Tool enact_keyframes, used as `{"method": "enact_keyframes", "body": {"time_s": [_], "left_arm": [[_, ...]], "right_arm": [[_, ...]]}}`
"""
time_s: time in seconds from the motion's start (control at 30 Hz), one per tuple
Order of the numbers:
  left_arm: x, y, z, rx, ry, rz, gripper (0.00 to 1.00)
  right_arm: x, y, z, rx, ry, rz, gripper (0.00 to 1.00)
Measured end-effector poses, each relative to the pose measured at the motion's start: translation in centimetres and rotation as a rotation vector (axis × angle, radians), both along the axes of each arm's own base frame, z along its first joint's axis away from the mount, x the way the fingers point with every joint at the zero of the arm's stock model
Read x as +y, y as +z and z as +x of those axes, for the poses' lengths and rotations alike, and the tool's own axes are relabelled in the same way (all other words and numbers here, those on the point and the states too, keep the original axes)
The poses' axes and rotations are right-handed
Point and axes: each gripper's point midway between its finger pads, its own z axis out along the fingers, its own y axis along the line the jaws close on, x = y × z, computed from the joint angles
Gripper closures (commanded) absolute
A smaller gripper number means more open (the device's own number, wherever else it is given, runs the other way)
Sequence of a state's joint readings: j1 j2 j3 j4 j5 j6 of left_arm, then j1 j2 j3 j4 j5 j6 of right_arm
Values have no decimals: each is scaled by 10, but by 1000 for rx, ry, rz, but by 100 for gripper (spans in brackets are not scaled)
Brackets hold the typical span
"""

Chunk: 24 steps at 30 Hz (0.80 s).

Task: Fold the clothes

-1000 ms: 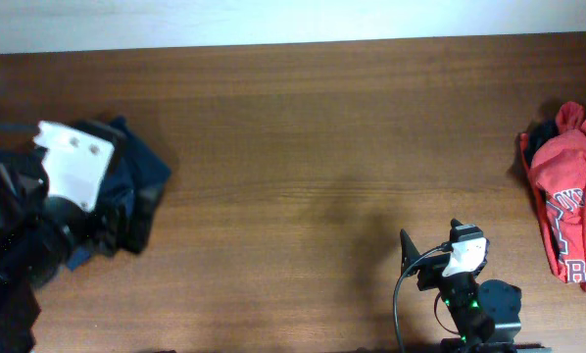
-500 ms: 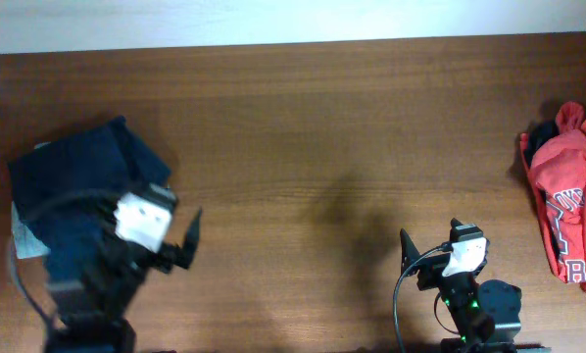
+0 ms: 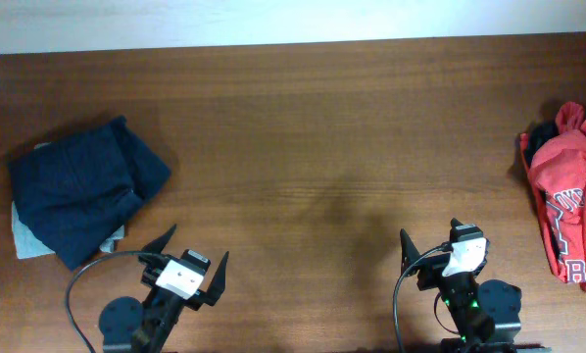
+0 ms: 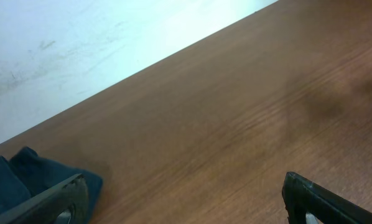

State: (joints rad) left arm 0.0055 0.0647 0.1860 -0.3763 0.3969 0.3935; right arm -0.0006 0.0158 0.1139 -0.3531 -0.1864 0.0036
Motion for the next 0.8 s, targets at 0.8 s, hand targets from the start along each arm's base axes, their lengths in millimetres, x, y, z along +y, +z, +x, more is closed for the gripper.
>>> {"method": "enact_keyframes", "body": {"time_s": [0.8], "left_arm": [[-3, -17, 0, -2, -15, -3, 1]], "right_arm": [[0, 0, 0, 0, 0, 0, 1]]}}
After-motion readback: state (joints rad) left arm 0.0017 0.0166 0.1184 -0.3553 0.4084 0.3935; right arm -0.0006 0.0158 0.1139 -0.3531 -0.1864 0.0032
